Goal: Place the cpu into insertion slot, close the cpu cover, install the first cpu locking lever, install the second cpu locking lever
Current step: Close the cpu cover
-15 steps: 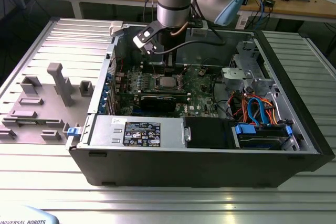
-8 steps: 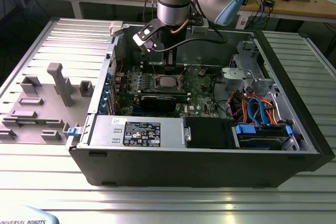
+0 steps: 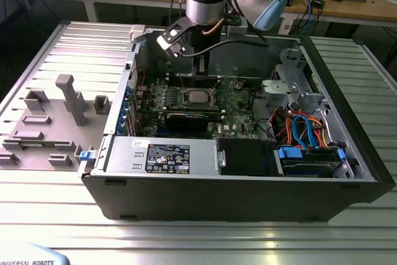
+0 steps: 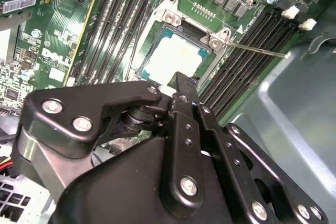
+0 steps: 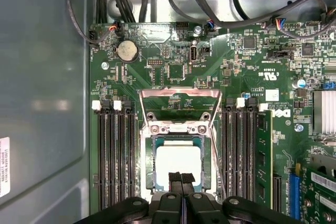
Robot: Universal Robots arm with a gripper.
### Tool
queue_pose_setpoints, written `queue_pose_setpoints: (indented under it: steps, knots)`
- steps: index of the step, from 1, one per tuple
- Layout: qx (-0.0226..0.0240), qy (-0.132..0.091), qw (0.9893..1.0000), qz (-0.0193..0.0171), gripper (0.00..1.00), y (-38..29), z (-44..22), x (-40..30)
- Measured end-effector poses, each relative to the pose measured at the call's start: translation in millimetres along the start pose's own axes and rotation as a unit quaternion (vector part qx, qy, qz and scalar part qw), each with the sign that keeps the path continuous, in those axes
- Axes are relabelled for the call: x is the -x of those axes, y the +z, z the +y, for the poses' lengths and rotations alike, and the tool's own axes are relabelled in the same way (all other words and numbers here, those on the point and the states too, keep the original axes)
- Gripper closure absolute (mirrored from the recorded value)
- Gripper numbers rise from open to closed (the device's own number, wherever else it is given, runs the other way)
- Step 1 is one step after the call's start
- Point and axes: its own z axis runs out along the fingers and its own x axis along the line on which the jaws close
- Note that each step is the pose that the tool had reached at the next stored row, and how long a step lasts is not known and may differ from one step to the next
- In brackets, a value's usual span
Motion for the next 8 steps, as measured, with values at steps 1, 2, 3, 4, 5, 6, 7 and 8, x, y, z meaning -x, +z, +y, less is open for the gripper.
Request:
queue_pose_setpoints:
  steps: [1, 2, 3, 4, 5, 6, 7, 8]
  knots:
    - [0.0, 0.0, 1.0, 0.0, 0.89, -0.7, 0.0, 0.0]
    - [0.0, 0.0, 1.0, 0.0001, 0.89, -0.7, 0.0, 0.0]
    - [0.0001, 0.0, 1.0, 0.0002, 0.89, -0.7, 0.0, -0.1]
    - [0.0001, 0.0, 1.0, 0.0001, 0.89, -0.8, 0.0, -0.1]
    - [0.0, 0.0, 1.0, 0.0, 0.89, -0.9, 0.0, 0.0]
    - [0.0, 0.0, 1.0, 0.0, 0.89, -1.2, 0.0, 0.0]
    - [0.0, 0.0, 1.0, 0.0, 0.89, -1.3, 0.3, 0.0]
    - [0.0, 0.0, 1.0, 0.0, 0.89, -1.3, 0.3, 0.0]
